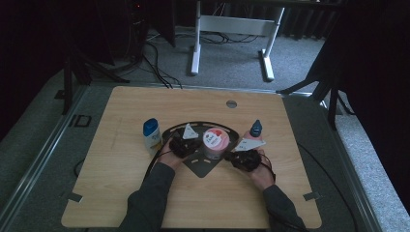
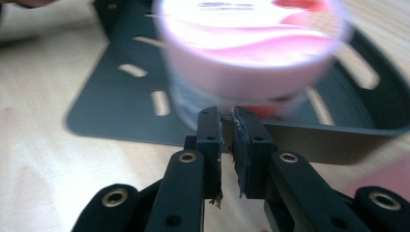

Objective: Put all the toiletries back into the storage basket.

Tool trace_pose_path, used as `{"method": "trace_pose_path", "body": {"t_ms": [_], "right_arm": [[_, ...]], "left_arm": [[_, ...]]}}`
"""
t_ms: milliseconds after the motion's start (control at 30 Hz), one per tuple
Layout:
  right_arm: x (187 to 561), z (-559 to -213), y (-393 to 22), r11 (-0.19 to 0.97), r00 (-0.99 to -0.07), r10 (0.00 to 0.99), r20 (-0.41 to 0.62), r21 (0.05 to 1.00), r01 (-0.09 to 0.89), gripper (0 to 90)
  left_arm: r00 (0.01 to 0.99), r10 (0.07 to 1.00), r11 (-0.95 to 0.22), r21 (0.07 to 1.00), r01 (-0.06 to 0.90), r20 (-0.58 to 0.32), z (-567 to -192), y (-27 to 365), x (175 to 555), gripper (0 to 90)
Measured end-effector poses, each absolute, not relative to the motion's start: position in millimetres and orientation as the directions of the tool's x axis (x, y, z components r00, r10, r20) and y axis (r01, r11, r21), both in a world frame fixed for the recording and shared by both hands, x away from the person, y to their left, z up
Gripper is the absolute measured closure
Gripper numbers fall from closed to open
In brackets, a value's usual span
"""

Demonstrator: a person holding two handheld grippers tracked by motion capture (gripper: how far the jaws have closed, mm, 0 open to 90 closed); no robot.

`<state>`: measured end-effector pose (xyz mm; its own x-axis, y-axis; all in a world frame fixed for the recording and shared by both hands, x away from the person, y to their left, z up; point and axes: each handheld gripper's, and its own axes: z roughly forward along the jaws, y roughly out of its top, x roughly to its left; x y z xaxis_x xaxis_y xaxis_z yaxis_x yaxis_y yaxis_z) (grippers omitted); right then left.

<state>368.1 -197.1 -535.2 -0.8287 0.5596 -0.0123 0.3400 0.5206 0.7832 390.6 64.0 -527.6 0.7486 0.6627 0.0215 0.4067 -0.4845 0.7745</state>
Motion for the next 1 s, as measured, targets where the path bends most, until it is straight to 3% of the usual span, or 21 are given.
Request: {"method": "trace_pose_path", "body": {"t_ms": [333, 1000], "right_arm": [[353.0, -547.1, -161.1, 0.577, -0.875, 0.483, -0.021, 0.760, 0.300, 88.3], [354.6, -557.5, -155.4, 0.566, -0.858, 0.514, -0.001, 0.752, 0.338, 90.0]], "left_arm": [[0.742, 0.670, -0.475, 0.774, 0.419, 0.009, -528.2, 62.8, 392.4, 89.6], [0.747, 0.664, -0.477, 0.767, 0.429, -0.005, -530.5, 47.4, 395.8, 89.5]]}}
